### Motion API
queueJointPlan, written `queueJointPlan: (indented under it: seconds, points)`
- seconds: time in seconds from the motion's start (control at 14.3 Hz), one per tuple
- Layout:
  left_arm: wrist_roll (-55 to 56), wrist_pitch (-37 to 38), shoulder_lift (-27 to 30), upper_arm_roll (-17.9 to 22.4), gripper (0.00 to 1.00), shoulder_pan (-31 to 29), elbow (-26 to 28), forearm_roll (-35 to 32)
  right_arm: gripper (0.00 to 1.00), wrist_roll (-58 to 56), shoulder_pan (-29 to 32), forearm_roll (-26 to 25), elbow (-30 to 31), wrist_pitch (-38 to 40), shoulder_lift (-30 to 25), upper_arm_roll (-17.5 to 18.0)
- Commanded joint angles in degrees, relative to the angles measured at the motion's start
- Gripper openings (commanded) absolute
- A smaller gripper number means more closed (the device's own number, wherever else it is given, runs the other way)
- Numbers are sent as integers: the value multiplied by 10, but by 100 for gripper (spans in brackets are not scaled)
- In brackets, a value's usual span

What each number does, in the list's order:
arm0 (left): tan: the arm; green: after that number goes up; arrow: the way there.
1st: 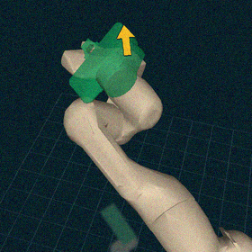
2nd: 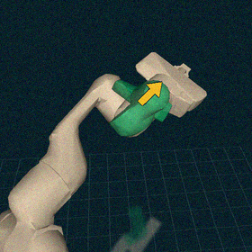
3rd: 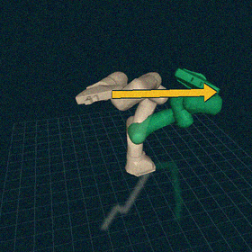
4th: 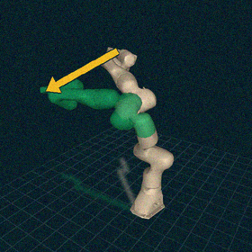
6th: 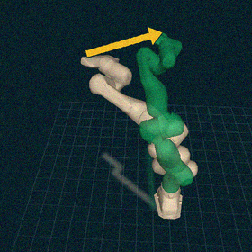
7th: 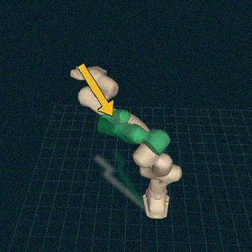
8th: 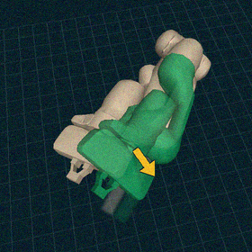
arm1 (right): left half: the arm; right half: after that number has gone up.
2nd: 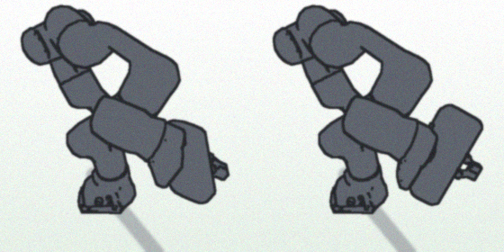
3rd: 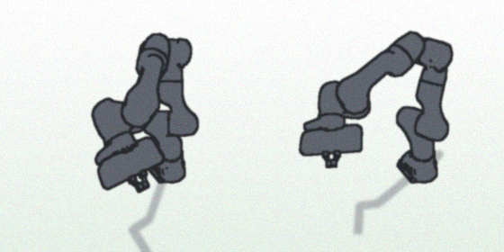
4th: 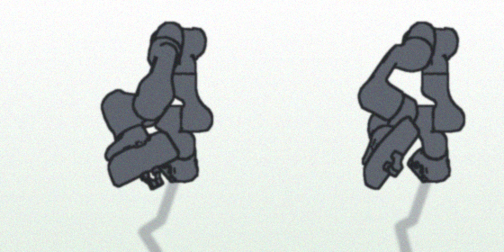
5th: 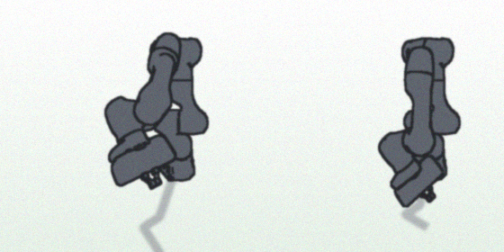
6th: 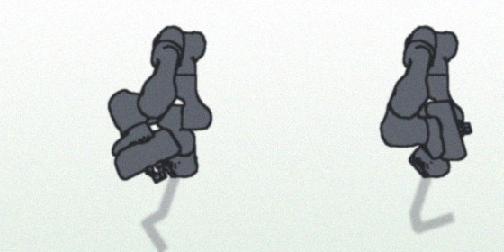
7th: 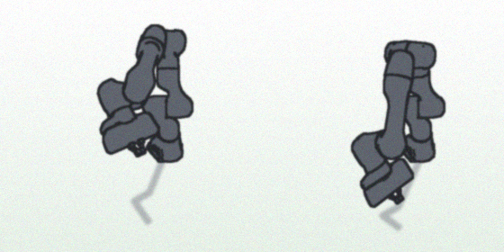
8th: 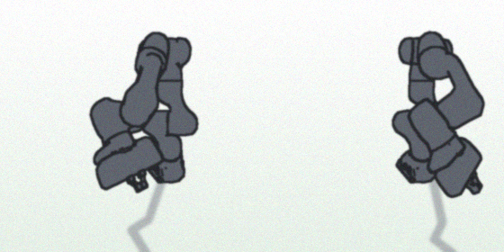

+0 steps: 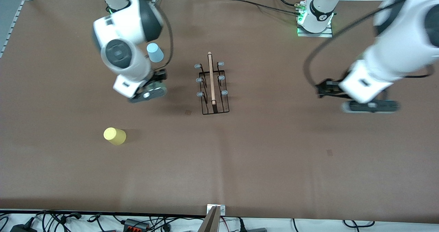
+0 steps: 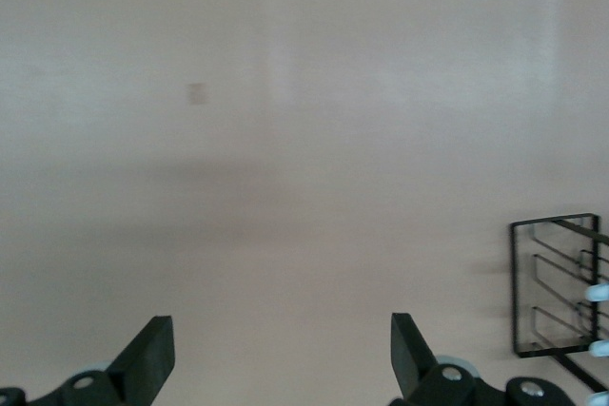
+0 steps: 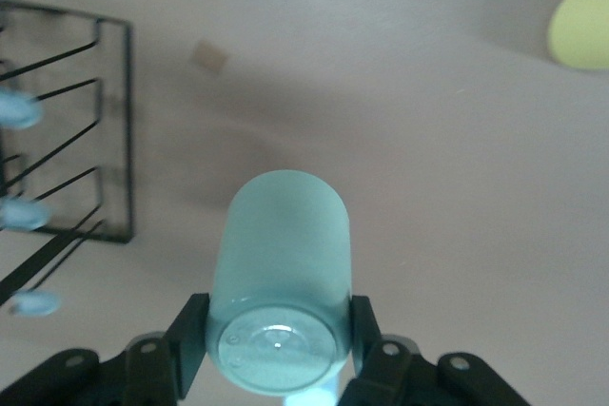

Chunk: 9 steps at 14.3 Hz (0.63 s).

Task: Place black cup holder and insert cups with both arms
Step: 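Carry the teal cup to the rack while the left gripper withdraws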

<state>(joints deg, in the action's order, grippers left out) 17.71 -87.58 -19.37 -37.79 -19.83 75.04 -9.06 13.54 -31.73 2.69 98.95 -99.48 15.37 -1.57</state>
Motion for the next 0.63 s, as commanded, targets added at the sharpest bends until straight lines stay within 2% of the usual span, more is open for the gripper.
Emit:
queueJointPlan:
  seconds: [0.0, 0.35, 0.56]
  points:
    - [-43, 12, 0, -7, 100, -24, -4, 10, 20, 18, -21, 66, -17, 35, -2, -6]
    - [-43, 13, 1, -5, 100, -31, -6, 9, 20, 39, -89, 79, -17, 36, 5, -6]
    - [-44, 13, 2, -2, 100, -33, -6, 7, 20, 53, -102, 79, -19, 26, 12, -6]
